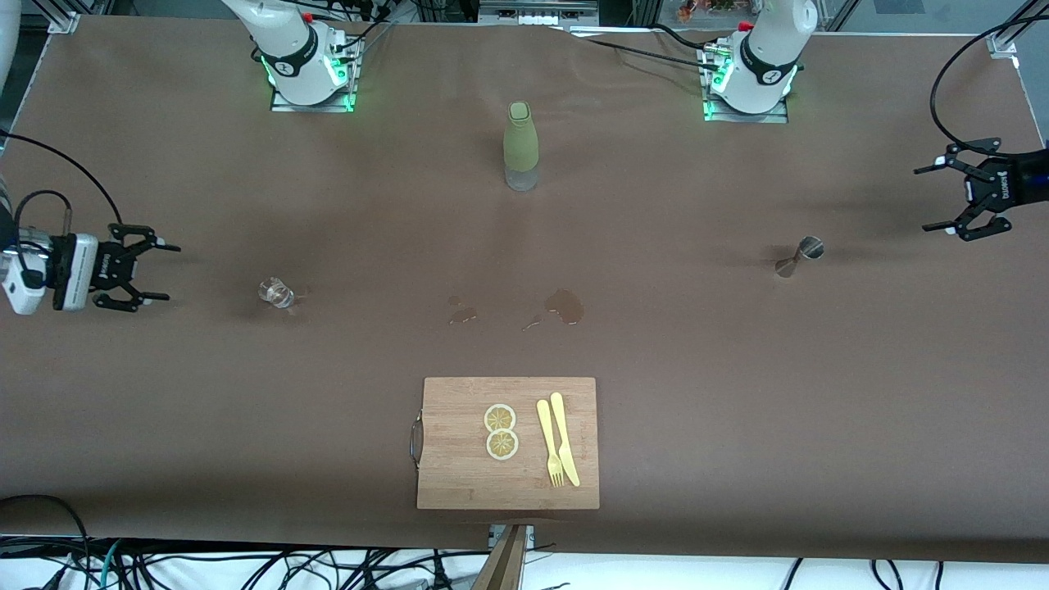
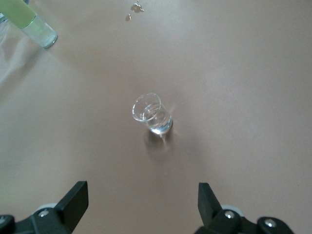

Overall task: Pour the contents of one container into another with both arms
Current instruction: 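Reach the right gripper to the glass cup while the left gripper reaches the jigger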

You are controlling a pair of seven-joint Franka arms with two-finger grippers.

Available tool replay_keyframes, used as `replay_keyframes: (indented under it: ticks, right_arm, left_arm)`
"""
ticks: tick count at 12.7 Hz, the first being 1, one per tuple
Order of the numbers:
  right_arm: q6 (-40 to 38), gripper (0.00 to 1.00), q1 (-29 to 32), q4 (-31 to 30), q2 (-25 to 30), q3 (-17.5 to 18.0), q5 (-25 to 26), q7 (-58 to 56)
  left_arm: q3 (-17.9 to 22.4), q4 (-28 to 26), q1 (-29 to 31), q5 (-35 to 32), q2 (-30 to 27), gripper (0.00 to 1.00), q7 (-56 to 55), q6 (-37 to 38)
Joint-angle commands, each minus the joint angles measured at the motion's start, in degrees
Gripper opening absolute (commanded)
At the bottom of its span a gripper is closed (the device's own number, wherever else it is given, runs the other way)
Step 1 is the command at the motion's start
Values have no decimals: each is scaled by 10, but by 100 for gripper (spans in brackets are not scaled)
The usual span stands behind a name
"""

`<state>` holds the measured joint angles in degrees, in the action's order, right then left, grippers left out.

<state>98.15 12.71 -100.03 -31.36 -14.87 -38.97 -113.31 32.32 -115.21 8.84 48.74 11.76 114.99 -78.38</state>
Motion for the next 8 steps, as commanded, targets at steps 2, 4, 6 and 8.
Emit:
replay_keyframes:
  ticks: [2,4,6,8]
  right_arm:
    - [0,100,14,-3,-61,5,-103,-136]
    - [-1,100,13,-16,-89,13,-162,-211]
    - [-2,100,14,-22,-111,27,-190,-259]
    - [-1,100,14,-22,-127,51,-201,-293]
  left_arm:
    - [3,-40,0,79,41,100,178,-5]
    - [3,-41,11,106,108,100,270,0]
    - [2,-40,37,116,146,100,343,5]
    - [-1,-38,54,121,179,100,402,31]
